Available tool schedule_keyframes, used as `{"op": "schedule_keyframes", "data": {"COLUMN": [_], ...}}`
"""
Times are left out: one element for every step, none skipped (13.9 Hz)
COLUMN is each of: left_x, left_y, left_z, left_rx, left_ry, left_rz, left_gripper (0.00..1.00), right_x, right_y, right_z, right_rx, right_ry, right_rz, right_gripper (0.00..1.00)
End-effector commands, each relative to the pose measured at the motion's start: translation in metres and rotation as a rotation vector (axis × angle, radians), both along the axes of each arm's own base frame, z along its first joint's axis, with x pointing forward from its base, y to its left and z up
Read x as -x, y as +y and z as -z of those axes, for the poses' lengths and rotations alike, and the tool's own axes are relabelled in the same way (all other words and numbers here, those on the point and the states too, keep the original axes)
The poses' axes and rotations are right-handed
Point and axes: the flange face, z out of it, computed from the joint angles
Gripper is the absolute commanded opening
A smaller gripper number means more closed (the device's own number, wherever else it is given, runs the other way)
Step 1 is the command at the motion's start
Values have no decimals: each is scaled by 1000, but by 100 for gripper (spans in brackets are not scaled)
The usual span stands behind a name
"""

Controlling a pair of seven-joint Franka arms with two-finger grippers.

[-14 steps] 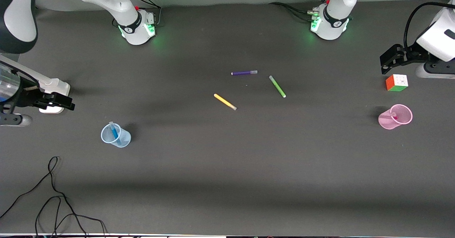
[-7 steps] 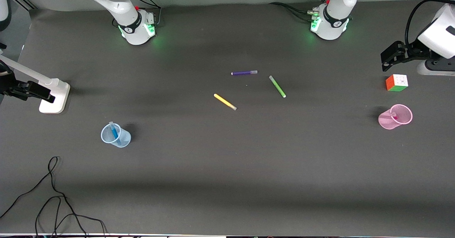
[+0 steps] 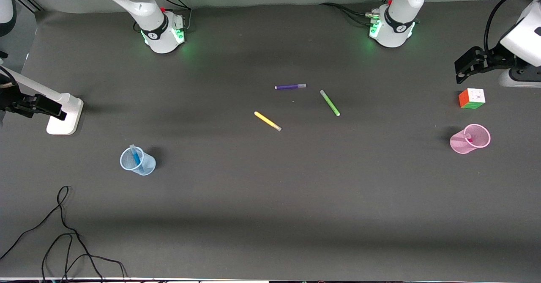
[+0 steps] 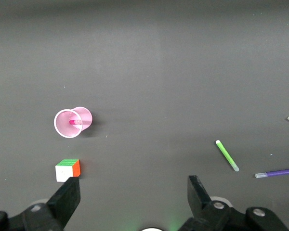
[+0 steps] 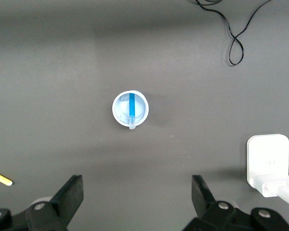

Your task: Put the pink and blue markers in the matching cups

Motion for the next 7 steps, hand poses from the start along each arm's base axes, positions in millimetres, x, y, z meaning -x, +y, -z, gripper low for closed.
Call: {"op": "schedule_keyframes", "data": {"left_x": [2, 2, 1, 2, 2, 2, 1], "left_y": [-2, -1, -2, -2, -2, -2, -1], "left_z": [-8, -8, -7, -8, -8, -8, -9], "left_rx": [-1, -1, -1, -1, -1, -1, 0], "left_ry": [7, 7, 9, 7, 7, 6, 2], "left_rz": [-12, -14, -12, -12, -12, -12, -14], "left_gripper": [99, 99, 99, 99, 99, 99, 99], "right_x": [11, 11, 11, 12, 11, 11, 11], "right_y": [-1, 0, 0, 0, 0, 0, 0], "right_z": [-4, -4, -4, -4, -3, -3, -3], "right_rx": [10, 5, 5, 4, 4, 4, 4], "right_ry": [13, 14, 15, 17, 18, 18, 18], "right_rz": [-15, -15, -17, -15, -18, -18, -18], "right_gripper": [100, 100, 100, 100, 100, 100, 100]}}
